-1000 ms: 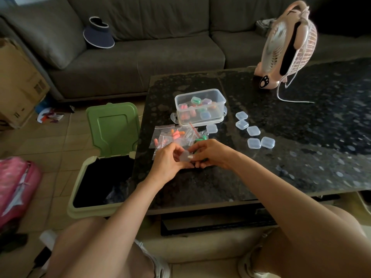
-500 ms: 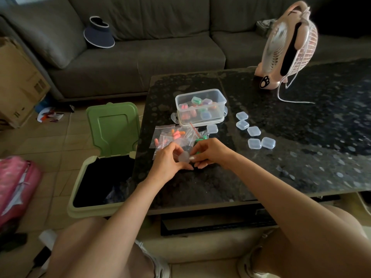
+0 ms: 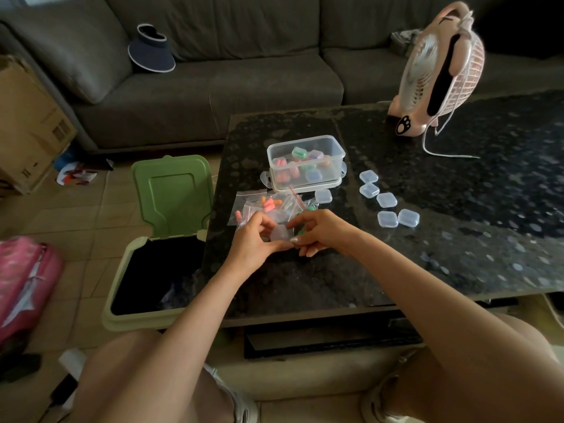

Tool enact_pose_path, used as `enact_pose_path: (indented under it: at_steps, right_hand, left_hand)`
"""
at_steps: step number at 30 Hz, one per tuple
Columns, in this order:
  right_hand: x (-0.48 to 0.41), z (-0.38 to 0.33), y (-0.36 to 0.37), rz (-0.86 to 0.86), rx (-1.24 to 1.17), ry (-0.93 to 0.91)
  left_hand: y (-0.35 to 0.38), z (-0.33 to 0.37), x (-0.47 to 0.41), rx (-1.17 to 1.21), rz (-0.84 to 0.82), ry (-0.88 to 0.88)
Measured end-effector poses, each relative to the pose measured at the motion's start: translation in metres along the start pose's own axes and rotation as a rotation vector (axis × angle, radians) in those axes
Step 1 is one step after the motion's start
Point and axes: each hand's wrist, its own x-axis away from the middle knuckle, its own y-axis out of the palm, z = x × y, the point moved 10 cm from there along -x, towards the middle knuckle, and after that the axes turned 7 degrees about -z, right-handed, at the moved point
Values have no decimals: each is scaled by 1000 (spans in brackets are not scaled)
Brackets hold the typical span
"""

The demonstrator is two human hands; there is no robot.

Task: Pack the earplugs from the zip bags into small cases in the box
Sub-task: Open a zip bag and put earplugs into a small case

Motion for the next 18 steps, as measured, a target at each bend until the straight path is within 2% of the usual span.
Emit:
enact_pose_path:
  at_steps: [9,14,18]
  right_hand:
    - [3,8,8,-70,-154,101]
    - [3,10,-3,-20,-342,95]
    - [3,6,0,-35,-320,83]
  left_hand:
    - [0,13,0,88,-17,70]
    - [3,13,1,-101,-20,99]
    - [8,23,4,-221,-34,144]
